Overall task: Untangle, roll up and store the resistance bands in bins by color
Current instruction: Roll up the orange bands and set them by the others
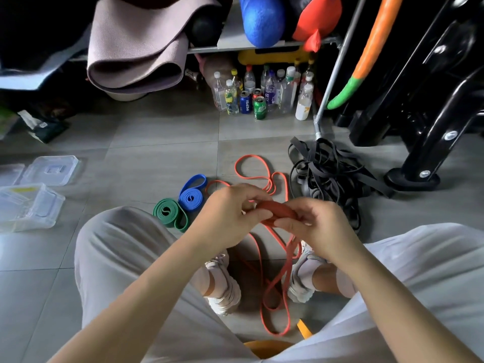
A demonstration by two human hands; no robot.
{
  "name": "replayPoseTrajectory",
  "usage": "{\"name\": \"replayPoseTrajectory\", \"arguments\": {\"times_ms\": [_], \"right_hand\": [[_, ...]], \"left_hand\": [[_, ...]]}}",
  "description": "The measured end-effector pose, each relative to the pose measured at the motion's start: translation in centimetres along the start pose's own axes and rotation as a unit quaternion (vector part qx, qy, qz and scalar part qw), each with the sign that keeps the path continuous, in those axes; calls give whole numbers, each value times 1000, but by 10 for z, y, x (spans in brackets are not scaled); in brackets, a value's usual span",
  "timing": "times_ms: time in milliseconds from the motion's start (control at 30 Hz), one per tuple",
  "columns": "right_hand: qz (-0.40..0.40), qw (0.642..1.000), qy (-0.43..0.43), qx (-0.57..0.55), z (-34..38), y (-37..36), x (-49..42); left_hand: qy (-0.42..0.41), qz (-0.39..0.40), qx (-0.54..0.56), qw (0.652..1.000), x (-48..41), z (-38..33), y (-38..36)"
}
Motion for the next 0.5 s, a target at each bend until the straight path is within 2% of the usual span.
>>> {"name": "replayPoseTrajectory", "arguments": {"times_ms": [100,167,233,300,333,367,400,433,500], "right_hand": [[-20,997,-10,-79,1,9,-3],[-51,992,-15,-115,2,15,-4],[-84,987,-8,-139,4,18,-5],[-110,976,2,-188,7,16,-6],[-118,973,4,-198,6,15,-6],[-121,973,6,-194,5,15,-6],[-115,978,14,-176,4,15,-6],[-100,983,19,-150,4,16,-6],[-61,995,23,-76,0,16,-6]], "left_hand": [[32,-24,136,990,-1,3,2],[48,-47,233,970,-2,5,2],[55,-48,355,932,-2,7,-6],[83,-16,482,872,0,10,-22],[101,-2,521,848,1,12,-31],[116,8,528,841,2,13,-37],[127,13,506,853,3,16,-41],[133,12,448,884,3,18,-40],[105,-19,230,967,-1,20,-26]]}}
Point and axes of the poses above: each hand's wrist, its own x-axis away from the middle knuckle, its own y-axis out of the back of the hand, z = x × y, the point moved 7 cm from there along -x, towards the middle knuckle, and after that the axes turned 8 degrees about y, right-handed, at the moved point
